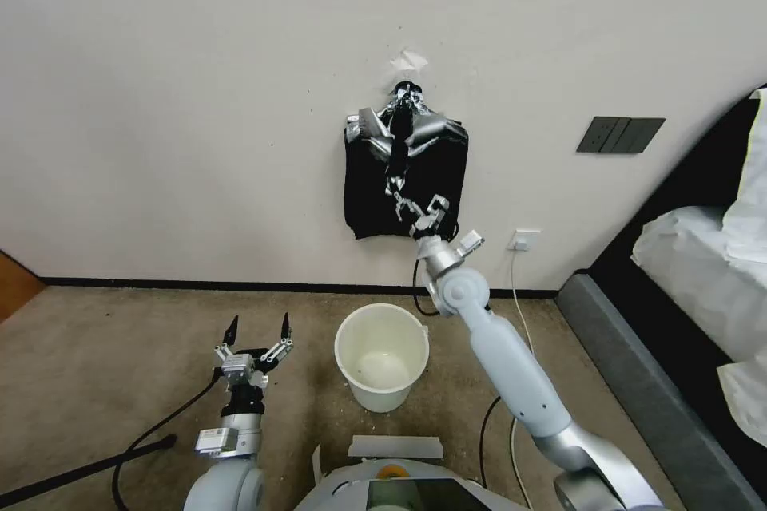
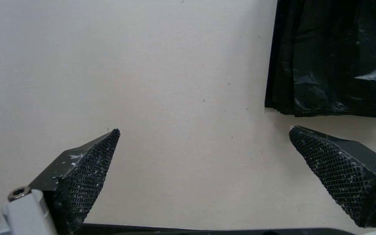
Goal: Place a trash bag onto the trash bin.
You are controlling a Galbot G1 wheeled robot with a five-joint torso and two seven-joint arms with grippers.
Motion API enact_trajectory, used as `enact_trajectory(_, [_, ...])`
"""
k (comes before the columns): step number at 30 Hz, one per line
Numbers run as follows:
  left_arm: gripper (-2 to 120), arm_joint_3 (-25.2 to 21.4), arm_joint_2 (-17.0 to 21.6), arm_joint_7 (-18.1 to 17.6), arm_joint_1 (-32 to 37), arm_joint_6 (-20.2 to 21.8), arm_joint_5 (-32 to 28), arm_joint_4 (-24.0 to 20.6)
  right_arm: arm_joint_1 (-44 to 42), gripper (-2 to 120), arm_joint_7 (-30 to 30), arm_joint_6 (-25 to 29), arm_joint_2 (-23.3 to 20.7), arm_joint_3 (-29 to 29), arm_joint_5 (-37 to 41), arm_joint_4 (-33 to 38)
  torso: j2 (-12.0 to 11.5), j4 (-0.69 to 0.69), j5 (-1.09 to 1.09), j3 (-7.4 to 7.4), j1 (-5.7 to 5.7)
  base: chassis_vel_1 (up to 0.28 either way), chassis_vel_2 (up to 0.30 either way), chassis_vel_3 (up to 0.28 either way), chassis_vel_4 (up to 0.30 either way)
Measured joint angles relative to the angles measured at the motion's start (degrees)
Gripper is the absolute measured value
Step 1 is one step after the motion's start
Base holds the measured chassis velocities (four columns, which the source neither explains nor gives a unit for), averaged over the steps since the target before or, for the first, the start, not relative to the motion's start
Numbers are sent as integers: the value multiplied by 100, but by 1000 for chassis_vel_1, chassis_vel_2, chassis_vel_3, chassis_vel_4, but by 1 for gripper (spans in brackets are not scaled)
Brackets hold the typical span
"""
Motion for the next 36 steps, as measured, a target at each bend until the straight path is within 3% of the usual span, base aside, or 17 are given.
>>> enact_trajectory(24, [100, 228, -19, 6, 14, -32, 75, -77, -1298, 0, -122, 0, -393, 81, -833, 1010, 0, 0, 0, 0, 0, 0, 0, 0, 0])
enact_trajectory(36, [100, 379, -2, 11, -34, -48, 108, -75, -1969, 0, -260, 70, -693, 95, -1626, 1383, 0, 0, 0, 0, 0, 0, 0, 0, 0])
